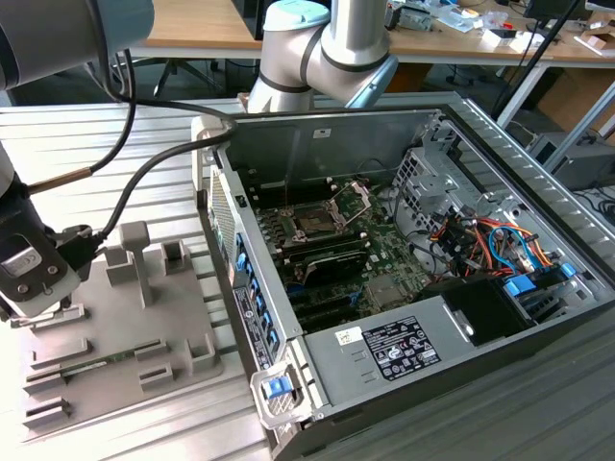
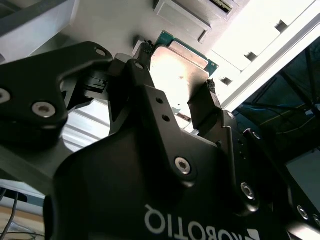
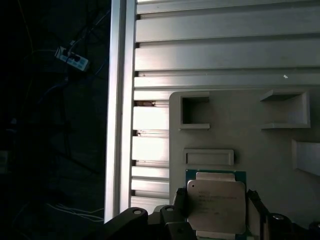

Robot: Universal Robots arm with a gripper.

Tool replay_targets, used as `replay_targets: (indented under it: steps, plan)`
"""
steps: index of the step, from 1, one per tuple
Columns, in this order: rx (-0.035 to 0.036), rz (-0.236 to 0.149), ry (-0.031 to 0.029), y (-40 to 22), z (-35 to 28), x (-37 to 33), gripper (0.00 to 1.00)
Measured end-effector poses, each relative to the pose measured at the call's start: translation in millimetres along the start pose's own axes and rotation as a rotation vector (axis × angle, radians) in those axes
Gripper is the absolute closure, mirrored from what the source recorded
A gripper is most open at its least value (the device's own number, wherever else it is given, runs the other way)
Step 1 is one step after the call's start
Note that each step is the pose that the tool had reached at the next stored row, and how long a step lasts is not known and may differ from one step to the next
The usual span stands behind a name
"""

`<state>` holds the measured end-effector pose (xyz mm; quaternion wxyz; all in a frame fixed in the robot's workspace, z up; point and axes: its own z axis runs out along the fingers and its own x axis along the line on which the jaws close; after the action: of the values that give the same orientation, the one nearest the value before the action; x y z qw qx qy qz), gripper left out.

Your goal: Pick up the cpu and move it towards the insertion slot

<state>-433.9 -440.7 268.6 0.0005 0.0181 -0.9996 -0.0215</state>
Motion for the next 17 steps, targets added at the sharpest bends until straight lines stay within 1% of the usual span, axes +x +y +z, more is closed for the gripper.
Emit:
replay_targets:
  steps: [17]
  plan:
    - [0.0000, 0.000, 0.0001, 0.3, -6.1, 0.0, 0.45]
